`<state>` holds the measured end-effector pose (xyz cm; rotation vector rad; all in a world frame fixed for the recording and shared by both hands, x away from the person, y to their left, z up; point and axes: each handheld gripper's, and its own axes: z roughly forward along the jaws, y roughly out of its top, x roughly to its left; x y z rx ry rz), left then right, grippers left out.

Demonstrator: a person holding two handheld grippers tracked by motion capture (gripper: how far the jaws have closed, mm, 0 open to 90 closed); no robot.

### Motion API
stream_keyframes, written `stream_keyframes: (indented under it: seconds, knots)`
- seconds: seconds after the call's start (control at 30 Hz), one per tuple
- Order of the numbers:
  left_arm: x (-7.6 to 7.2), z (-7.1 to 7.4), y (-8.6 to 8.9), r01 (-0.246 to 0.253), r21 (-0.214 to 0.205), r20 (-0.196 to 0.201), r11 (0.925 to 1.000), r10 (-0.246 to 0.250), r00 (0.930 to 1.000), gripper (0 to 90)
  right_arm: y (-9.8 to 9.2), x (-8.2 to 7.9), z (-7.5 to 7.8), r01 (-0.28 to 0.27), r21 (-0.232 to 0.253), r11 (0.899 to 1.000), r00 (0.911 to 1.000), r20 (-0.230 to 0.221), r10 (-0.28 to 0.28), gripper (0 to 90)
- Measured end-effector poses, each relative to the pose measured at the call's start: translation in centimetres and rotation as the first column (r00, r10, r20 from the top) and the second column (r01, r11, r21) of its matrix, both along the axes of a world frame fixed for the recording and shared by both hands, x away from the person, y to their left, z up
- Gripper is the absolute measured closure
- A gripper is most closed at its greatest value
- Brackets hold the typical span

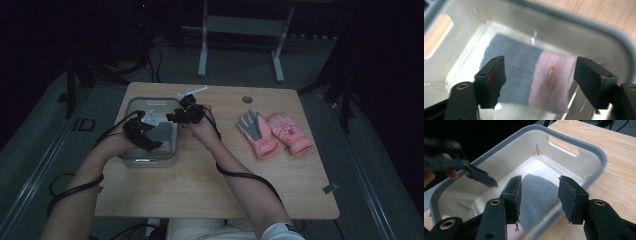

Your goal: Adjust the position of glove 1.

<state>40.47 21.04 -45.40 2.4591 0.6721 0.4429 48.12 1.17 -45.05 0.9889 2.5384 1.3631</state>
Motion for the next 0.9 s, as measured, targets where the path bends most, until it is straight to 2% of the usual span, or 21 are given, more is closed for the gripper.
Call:
stream_keyframes:
  seconds: [0.03, 0.17, 0.23, 0.3, 0.33, 0.37, 0.47, 0.5, 0.53, 0.6, 0.63, 0.67, 0.77, 0.8, 0.83, 0.87, 0.9]
  knots:
    - [-0.1, 0.3, -0.1, -0.01, -0.035, -0.011, 0.9993, 0.01, 0.9999, 19.7, -0.4, -0.1, 0.1, 0.001, 0.003, 1.0, 1.0, 0.001, -0.001, 53.6]
    - [-1.0, 0.8, -1.1, 0.004, -0.055, 0.013, 0.9985, -0.003, 0.9999, 13.7, -2.1, -0.6, 0.6, -0.001, 0.006, 1.0, 0.9999, 0.011, 0.0, 53.7]
    - [-1.4, 1.0, -1.6, 0.004, -0.089, 0.015, 0.9961, -0.003, 0.9999, 13.3, -2.9, -1.0, 0.7, -0.013, -0.001, 1.0, 0.9998, 0.016, 0.013, 52.7]
    - [-1.4, 1.0, -1.6, 0.004, -0.089, 0.015, 0.9961, -0.003, 0.9999, 12.3, -3.2, -1.2, 0.7, -0.021, -0.006, 1.0, 0.9997, 0.011, 0.021, 52.7]
    - [-2.1, 1.2, -2.7, 0.03, -0.123, -0.002, 0.992, -0.03, 0.9995, 11.8, -4.1, -1.7, 0.6, -0.043, -0.019, 0.999, 0.999, 0.01, 0.043, 44.3]
    - [-2.1, 1.2, -2.7, 0.03, -0.123, -0.002, 0.992, -0.03, 0.9995, 11.8, -4.1, -1.7, 0.6, -0.043, -0.019, 0.999, 0.999, 0.01, 0.043, 44.3]
    - [-2.8, 1.2, -4.1, 0.041, -0.155, -0.011, 0.9871, -0.043, 0.999, 11.8, -5.6, -2.3, 0.6, -0.045, -0.018, 0.999, 0.999, 0.0, 0.045, 30.8]
    - [-2.8, 1.2, -4.1, 0.041, -0.155, -0.011, 0.9871, -0.043, 0.999, 11.7, -5.6, -2.3, 0.6, -0.045, -0.018, 0.999, 0.999, 0.0, 0.045, 30.8]
    - [-3.3, 1.1, -4.9, 0.055, -0.188, -0.008, 0.9806, -0.058, 0.9983, 11.4, -6.5, -2.5, 0.6, -0.064, 0.004, 0.998, 0.9979, -0.001, 0.064, 22.4]
    - [-3.7, 1.2, -5.7, 0.051, -0.212, -0.007, 0.976, -0.054, 0.9985, 9.6, -7.2, -2.6, 0.6, -0.061, 0.011, 0.998, 0.9981, 0.015, 0.06, 19.1]
    - [-3.7, 1.2, -5.7, 0.051, -0.212, -0.007, 0.976, -0.054, 0.9985, 9.6, -7.6, -2.7, 0.5, -0.066, -0.001, 0.998, 0.9974, 0.029, 0.066, 15.5]
    - [-4.0, 1.2, -6.4, 0.048, -0.233, -0.014, 0.9714, -0.053, 0.9985, 9.6, -7.8, -2.9, 0.4, -0.086, -0.024, 0.996, 0.9953, 0.044, 0.087, 13.8]
    - [-4.4, 1.0, -7.4, 0.058, -0.244, -0.012, 0.968, -0.062, 0.998, 9.4, -8.7, -3.2, 0.0, -0.092, -0.041, 0.995, 0.9954, 0.021, 0.093, 17.3]
    - [-4.4, 1.0, -7.4, 0.058, -0.244, -0.012, 0.968, -0.062, 0.998, 9.1, -9.0, -3.3, -0.1, -0.099, -0.04, 0.994, 0.9945, 0.03, 0.1, 17.2]
    - [-4.8, 0.8, -8.0, 0.076, -0.236, -0.007, 0.9687, -0.08, 0.9968, 8.9, -9.4, -3.4, -0.2, -0.095, -0.045, 0.994, 0.9928, 0.069, 0.098, 17.4]
    - [-4.8, 0.8, -8.0, 0.076, -0.236, -0.007, 0.9687, -0.08, 0.9968, 8.9, -9.4, -3.4, -0.2, -0.095, -0.045, 0.994, 0.9928, 0.069, 0.098, 17.4]
    - [-4.8, 0.8, -8.0, 0.076, -0.236, -0.007, 0.9687, -0.08, 0.9968, 8.9, -9.7, -3.6, -0.2, -0.081, -0.052, 0.995, 0.992, 0.092, 0.086, 17.4]
